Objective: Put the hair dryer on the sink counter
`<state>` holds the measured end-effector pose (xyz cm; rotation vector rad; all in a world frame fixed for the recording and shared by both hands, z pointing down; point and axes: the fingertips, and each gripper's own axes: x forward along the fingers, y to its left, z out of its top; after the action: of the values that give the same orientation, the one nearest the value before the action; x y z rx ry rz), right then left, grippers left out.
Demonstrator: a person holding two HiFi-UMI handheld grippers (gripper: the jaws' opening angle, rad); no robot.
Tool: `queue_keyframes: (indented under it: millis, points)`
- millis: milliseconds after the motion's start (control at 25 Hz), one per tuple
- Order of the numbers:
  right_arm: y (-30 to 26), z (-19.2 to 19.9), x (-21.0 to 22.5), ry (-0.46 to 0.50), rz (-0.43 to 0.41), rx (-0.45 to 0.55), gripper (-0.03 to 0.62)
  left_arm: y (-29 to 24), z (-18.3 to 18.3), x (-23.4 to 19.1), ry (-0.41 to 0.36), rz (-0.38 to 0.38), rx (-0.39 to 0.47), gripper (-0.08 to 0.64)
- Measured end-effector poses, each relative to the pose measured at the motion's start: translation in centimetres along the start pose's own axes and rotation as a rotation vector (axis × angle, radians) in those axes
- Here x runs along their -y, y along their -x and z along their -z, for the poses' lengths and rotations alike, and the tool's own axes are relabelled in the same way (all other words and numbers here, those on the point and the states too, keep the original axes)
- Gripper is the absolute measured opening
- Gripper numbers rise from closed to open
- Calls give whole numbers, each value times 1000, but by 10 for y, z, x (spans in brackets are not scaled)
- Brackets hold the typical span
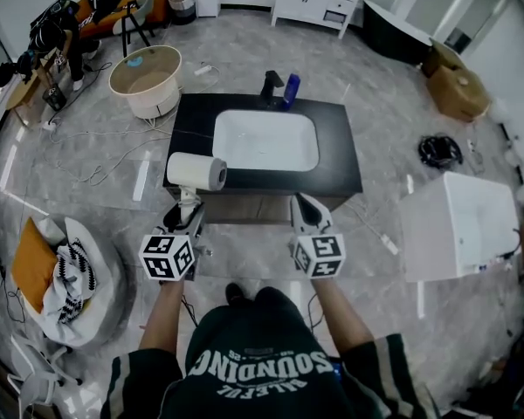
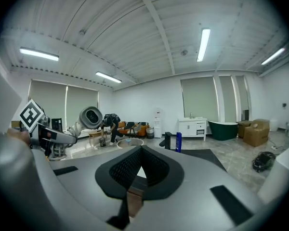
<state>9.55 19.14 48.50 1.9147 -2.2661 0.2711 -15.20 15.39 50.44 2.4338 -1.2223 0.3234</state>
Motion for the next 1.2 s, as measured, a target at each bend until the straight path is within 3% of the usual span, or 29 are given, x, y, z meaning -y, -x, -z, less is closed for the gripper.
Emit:
queue_keyframes:
  millis: [600, 1200]
  points:
    - [-88, -1, 26, -39, 32, -28, 0, -85, -28, -46, -2, 37, -38, 209]
    - [-265, -48, 91, -41, -67, -26, 0, -227, -106, -103, 27, -48, -54, 209]
